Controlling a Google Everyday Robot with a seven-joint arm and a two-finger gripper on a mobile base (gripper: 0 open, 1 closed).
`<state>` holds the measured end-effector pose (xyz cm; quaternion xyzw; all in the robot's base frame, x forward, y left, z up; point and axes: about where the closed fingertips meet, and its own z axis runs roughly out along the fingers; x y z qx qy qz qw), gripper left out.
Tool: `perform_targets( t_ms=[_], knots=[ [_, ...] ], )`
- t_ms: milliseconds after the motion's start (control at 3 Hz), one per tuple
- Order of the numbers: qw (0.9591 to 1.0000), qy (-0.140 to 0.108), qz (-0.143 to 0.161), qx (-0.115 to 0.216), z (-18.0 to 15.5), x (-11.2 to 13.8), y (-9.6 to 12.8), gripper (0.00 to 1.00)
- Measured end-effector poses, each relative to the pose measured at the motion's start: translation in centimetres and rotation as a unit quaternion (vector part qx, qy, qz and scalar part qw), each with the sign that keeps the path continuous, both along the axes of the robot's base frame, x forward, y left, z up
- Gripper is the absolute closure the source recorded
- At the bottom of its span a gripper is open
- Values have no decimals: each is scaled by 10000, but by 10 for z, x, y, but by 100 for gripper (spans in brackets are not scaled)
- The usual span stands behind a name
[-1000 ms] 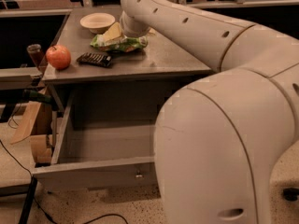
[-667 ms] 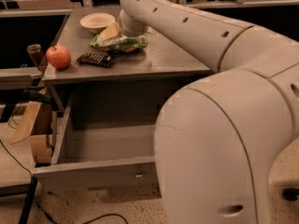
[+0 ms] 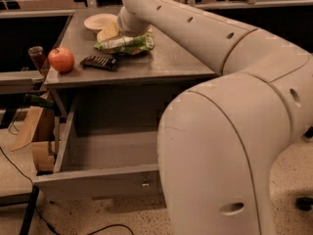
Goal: Place green rice chip bag into top drawer
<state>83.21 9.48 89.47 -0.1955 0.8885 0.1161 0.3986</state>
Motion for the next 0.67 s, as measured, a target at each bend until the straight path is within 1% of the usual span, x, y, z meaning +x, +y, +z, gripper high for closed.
perform_targets(
  t_ms=[333,667],
  knots=[
    [9998,136,177,9,-7,0,11,0],
    [9988,397,281,5,-22,-4,17,0]
  ],
)
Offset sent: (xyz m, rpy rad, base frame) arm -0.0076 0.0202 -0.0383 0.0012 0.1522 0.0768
